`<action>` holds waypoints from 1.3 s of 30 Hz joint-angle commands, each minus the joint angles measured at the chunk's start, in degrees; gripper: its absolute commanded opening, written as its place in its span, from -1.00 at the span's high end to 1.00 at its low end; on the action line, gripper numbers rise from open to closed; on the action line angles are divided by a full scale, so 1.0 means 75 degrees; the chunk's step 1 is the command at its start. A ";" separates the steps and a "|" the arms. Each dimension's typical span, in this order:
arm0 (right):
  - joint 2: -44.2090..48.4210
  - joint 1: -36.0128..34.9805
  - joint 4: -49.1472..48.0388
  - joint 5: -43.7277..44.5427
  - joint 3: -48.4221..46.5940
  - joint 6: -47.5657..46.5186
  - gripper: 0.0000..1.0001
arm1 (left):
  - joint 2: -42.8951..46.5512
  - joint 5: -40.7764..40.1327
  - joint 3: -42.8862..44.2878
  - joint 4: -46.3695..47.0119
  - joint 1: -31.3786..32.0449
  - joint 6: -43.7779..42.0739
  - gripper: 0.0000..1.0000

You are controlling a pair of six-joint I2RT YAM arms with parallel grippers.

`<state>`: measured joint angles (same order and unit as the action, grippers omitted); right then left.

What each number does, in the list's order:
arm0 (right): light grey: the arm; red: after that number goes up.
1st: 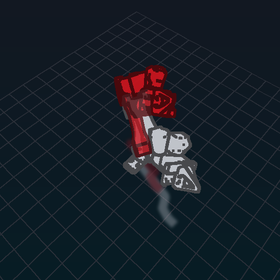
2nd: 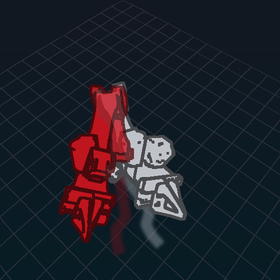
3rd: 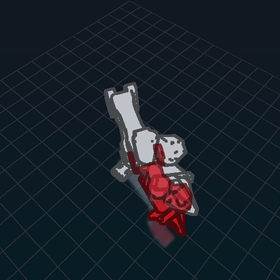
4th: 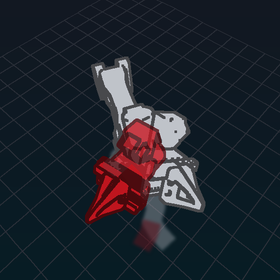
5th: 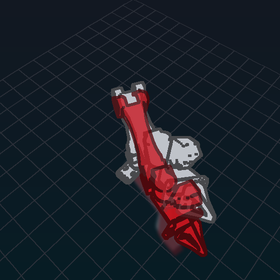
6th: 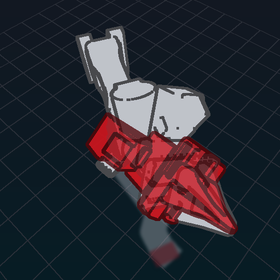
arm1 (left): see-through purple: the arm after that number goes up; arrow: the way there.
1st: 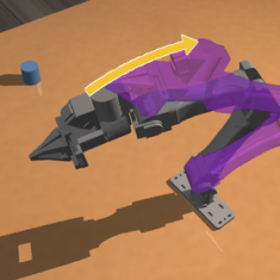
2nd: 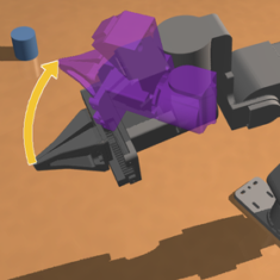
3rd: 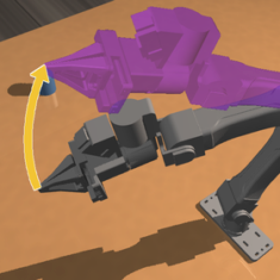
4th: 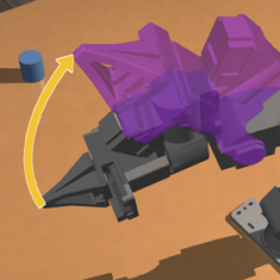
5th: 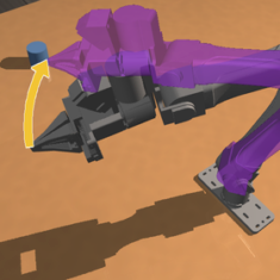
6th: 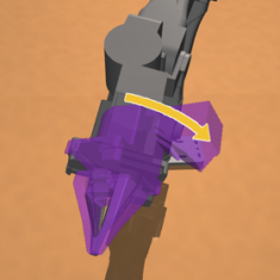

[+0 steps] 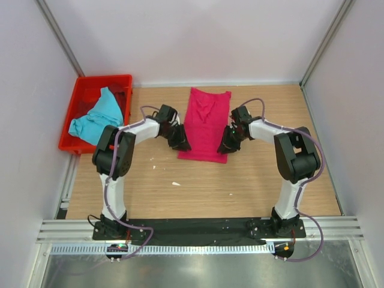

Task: Fold and stack the t-shirts
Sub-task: Fold the tshirt

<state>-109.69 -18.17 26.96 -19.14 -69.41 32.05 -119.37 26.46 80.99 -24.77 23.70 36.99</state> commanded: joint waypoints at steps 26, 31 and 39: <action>0.1748 0.0103 0.1186 -0.0109 0.0748 -0.0687 0.52 | 0.3191 -0.0786 -0.2702 0.0538 0.1773 0.1630 0.47; 0.0904 0.0243 0.1163 -0.0167 0.0161 -0.0793 0.86 | 0.2406 -0.0774 -0.2104 0.0561 0.1645 0.1560 0.56; 0.0422 0.0618 0.0742 -0.0237 0.0359 -0.0887 0.89 | 0.1924 -0.0820 -0.2021 0.0514 0.1328 0.1455 0.59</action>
<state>-106.10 -14.76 34.63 -20.05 -66.37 26.63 -104.47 19.73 64.82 -22.44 34.92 48.86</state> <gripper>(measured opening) 0.063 0.210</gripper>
